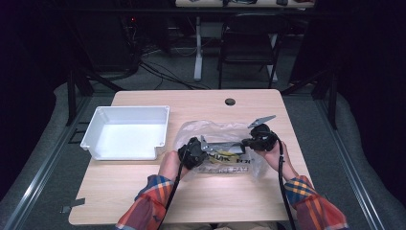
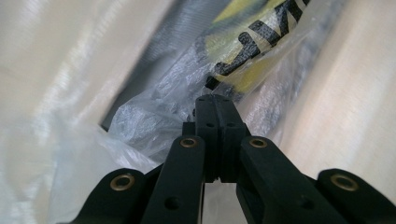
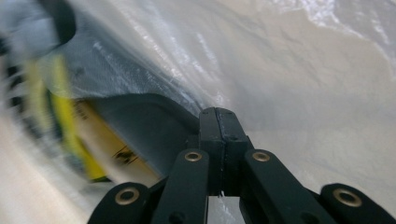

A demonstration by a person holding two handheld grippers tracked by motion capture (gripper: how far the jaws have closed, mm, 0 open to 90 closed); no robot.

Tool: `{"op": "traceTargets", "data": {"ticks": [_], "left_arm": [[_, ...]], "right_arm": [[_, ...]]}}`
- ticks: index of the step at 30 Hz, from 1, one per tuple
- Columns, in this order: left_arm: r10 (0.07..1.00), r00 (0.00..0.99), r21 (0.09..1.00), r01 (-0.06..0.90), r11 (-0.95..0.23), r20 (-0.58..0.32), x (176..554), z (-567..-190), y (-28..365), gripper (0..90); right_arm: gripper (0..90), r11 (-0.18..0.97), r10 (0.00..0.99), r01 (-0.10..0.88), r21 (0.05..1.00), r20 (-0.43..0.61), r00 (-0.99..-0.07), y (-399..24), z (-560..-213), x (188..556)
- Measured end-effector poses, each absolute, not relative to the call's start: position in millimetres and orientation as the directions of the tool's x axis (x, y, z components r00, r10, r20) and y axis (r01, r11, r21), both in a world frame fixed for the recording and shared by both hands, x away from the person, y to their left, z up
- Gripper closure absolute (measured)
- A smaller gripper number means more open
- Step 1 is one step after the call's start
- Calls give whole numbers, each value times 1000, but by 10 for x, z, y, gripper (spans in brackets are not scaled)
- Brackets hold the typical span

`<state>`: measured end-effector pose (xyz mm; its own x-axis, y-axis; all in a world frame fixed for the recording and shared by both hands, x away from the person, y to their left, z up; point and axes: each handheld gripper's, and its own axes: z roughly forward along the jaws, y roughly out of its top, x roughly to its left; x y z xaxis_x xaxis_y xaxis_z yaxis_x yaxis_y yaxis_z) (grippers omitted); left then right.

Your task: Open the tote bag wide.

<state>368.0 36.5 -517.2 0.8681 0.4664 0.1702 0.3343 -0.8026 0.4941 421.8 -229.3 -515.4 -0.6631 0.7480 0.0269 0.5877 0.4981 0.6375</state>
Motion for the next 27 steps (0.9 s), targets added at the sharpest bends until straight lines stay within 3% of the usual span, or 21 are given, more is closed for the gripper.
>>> {"op": "traceTargets", "data": {"ticks": [4,11,13,18,22,27], "left_arm": [[454,882,449,356,-820,130,3632,-5253,430,900],[473,877,358,415,-836,87,3653,-5423,519,899],[475,876,351,421,-836,81,3668,-5449,534,899],[486,871,343,437,-831,69,3689,-5465,551,895],[502,863,380,446,-811,58,3665,-5289,577,707],[553,830,487,452,-747,78,3607,-4984,625,609]], "right_arm": [[900,447,792,620,644,37,-610,-2287,-5217,4359],[900,476,801,643,600,6,-599,-2255,-5325,4455],[900,513,802,634,579,-60,-595,-2241,-5344,4457],[900,492,815,661,566,-33,-579,-2290,-5416,4486],[811,479,804,654,585,6,-594,-2341,-5383,4437],[691,460,794,612,643,11,-608,-2411,-5233,4318]]}}
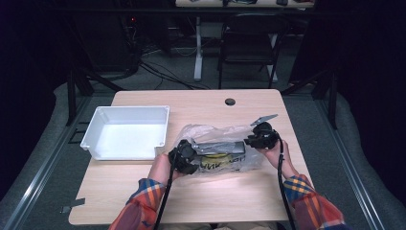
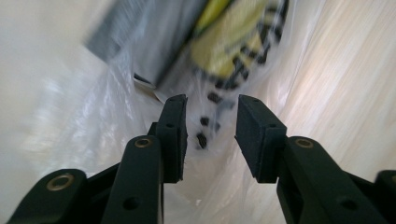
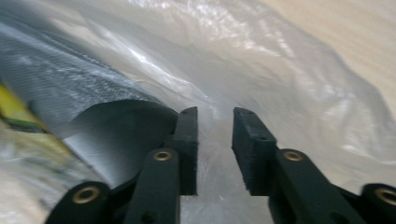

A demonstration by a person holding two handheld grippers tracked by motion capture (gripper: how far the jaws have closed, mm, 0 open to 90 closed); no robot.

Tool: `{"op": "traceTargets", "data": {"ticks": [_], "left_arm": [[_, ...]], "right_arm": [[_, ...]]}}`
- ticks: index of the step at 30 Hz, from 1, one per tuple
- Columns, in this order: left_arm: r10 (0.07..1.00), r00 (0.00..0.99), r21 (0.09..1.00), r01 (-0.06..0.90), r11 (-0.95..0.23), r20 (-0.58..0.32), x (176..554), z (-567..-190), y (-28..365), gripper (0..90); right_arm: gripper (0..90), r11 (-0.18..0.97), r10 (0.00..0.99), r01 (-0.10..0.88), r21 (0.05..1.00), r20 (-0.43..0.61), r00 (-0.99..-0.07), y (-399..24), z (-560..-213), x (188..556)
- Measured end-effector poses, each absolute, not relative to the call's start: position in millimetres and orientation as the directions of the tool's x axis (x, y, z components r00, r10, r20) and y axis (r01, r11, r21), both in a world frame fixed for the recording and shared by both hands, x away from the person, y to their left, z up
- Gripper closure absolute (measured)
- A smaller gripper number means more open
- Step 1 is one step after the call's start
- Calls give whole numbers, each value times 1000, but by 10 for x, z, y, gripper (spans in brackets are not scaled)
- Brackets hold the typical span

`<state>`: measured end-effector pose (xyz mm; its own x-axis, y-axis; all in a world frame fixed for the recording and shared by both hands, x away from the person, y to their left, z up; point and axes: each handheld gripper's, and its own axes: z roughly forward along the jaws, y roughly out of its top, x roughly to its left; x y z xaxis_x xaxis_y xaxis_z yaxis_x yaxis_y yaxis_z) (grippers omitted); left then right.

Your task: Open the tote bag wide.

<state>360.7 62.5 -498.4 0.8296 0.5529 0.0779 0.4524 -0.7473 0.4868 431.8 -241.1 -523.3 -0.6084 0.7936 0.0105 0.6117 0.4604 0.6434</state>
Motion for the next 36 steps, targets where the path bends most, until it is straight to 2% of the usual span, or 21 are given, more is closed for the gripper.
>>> {"op": "traceTargets", "data": {"ticks": [4,6,10,14,19,24,28,29,36], "left_arm": [[604,788,518,468,-716,122,3599,-4892,654,580],[658,732,516,500,-695,178,3635,-4934,676,589],[715,652,525,528,-667,252,3719,-5037,710,693],[714,630,499,533,-683,304,3816,-5157,692,790],[740,580,489,563,-667,341,3959,-5280,645,865],[755,567,447,610,-654,331,4095,-5423,647,885],[753,587,414,631,-656,297,4121,-5480,643,880],[743,603,396,631,-667,290,4108,-5487,636,880],[730,661,380,639,-669,172,3977,-5482,678,871]], "right_arm": [[671,488,783,588,644,-26,-622,-2422,-5131,4209],[671,501,781,589,634,-37,-624,-2427,-5120,4161],[675,521,781,598,609,-57,-623,-2453,-5177,4119],[714,532,781,613,584,-57,-622,-2465,-5286,4170],[762,521,798,622,584,-76,-597,-2437,-5377,4235],[789,516,812,638,571,-91,-576,-2419,-5440,4273],[800,511,815,647,565,-81,-573,-2419,-5474,4276],[804,536,805,652,537,-92,-586,-2435,-5467,4274],[808,562,786,654,507,-79,-614,-2527,-5480,4173]]}}
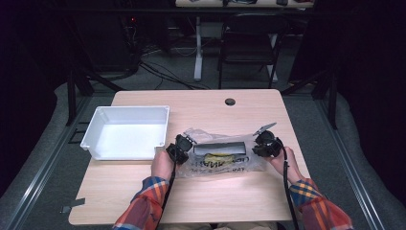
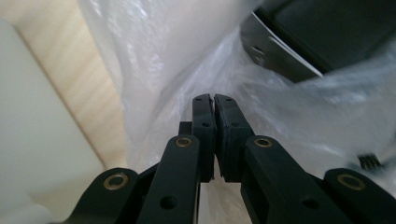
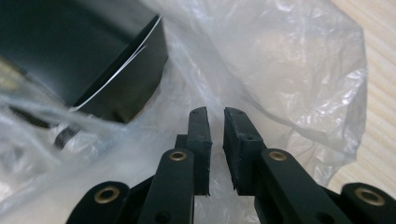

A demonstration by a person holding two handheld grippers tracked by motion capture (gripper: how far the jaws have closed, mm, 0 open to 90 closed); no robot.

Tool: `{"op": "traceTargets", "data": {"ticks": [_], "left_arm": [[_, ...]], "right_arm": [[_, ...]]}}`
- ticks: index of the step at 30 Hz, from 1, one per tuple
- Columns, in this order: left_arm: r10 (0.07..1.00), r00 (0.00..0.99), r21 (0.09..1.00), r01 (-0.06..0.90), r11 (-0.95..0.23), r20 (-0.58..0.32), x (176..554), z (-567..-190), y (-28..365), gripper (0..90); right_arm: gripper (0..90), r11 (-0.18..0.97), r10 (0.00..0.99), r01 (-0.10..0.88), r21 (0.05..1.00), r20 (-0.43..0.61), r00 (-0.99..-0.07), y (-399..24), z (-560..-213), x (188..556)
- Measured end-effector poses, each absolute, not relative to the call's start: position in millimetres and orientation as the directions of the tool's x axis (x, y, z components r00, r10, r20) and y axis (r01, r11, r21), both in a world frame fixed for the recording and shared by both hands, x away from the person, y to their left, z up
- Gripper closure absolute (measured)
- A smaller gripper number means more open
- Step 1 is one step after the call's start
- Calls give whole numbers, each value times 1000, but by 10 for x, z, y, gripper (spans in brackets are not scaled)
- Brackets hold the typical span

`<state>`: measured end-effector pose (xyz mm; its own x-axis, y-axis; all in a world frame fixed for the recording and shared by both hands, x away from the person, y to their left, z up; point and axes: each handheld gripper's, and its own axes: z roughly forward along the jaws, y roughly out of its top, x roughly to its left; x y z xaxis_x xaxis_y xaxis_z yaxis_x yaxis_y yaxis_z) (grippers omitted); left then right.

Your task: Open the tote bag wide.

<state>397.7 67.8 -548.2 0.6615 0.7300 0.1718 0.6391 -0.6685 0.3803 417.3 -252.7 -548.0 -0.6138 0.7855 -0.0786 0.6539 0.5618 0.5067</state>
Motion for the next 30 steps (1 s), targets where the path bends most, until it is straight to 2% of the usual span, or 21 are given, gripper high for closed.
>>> {"op": "traceTargets", "data": {"ticks": [5,10,12,15,17,19,21,27,30], "left_arm": [[710,697,366,637,-679,105,3889,-5455,720,853],[704,704,388,626,-676,91,3852,-5316,731,723],[709,699,438,611,-659,91,3821,-5149,734,660],[727,676,517,581,-629,125,3794,-4998,744,623],[744,647,541,571,-617,166,3800,-4977,745,599],[755,621,542,569,-619,211,3838,-5016,738,606],[767,601,538,580,-612,224,3905,-5091,729,653],[760,587,467,609,-641,279,4089,-5344,624,825],[749,586,426,619,-660,309,4134,-5425,580,855]], "right_arm": [[807,611,748,636,472,-82,-658,-2568,-5443,4083],[763,612,737,617,495,-74,-672,-2604,-5379,4030],[719,594,728,576,562,-71,-682,-2605,-5261,4000],[687,580,723,531,618,-91,-685,-2576,-5143,3960],[625,572,725,500,651,-114,-680,-2548,-5094,3935],[544,555,747,496,668,-138,-651,-2528,-5075,3946],[501,539,778,513,669,-162,-607,-2522,-5101,4000],[561,509,820,621,596,-118,-560,-2500,-5378,4242],[594,512,828,650,562,-121,-548,-2472,-5472,4290]]}}
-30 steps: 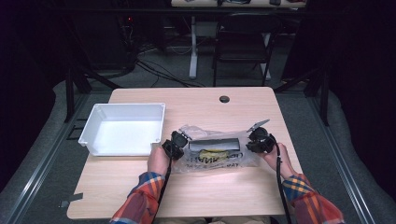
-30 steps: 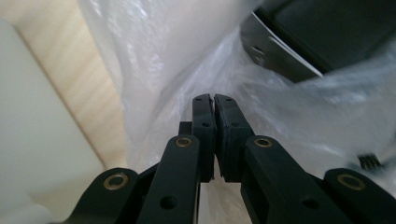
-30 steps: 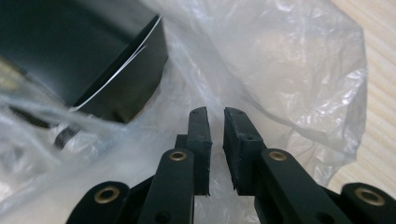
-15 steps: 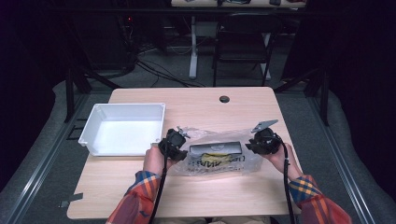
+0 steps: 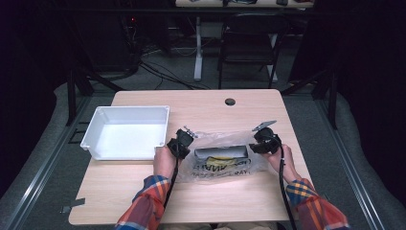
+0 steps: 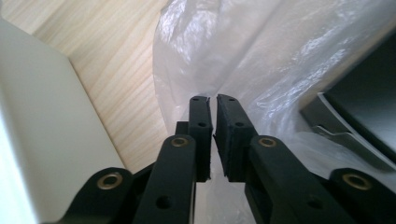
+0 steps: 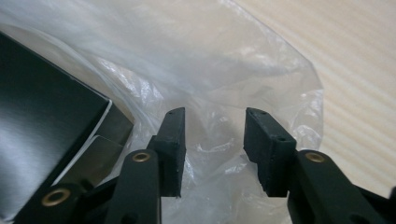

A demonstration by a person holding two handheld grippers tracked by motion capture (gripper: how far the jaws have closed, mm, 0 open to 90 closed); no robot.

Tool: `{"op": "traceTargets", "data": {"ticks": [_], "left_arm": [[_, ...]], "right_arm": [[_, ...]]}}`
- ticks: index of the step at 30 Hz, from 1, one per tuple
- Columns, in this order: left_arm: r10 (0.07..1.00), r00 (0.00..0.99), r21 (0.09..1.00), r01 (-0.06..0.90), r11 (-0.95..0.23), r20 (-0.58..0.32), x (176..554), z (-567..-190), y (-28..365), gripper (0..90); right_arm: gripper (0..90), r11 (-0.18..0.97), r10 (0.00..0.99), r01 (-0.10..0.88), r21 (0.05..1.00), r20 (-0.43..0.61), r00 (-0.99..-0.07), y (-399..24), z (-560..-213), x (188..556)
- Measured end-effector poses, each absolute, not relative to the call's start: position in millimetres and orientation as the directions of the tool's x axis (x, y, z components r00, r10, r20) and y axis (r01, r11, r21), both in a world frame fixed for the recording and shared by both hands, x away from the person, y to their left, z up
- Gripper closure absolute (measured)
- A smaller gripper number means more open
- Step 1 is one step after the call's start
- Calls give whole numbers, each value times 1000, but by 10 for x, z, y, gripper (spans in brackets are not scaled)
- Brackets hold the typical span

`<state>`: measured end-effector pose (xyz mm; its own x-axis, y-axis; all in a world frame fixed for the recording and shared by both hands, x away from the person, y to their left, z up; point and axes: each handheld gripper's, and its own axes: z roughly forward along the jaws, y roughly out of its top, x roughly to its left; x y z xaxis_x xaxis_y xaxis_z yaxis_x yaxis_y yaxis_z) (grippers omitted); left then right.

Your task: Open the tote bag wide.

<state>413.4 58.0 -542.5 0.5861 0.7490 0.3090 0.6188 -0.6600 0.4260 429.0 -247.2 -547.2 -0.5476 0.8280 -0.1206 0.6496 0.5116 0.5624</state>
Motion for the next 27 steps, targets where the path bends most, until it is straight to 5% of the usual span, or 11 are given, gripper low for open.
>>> {"op": "traceTargets", "data": {"ticks": [8,16,21,27], "left_arm": [[727,598,381,619,-686,338,4138,-5486,588,787],[747,628,538,562,-629,217,3823,-5030,766,561],[674,720,597,472,-649,163,3575,-4956,712,469],[566,788,503,396,-768,243,3519,-5181,504,472]], "right_arm": [[601,540,818,676,502,-124,-561,-2527,-5487,4271],[584,503,808,625,597,-70,-584,-2616,-5226,4123],[567,502,800,619,604,-54,-597,-2601,-5195,4098],[553,513,790,625,588,-39,-612,-2571,-5234,4115]]}}
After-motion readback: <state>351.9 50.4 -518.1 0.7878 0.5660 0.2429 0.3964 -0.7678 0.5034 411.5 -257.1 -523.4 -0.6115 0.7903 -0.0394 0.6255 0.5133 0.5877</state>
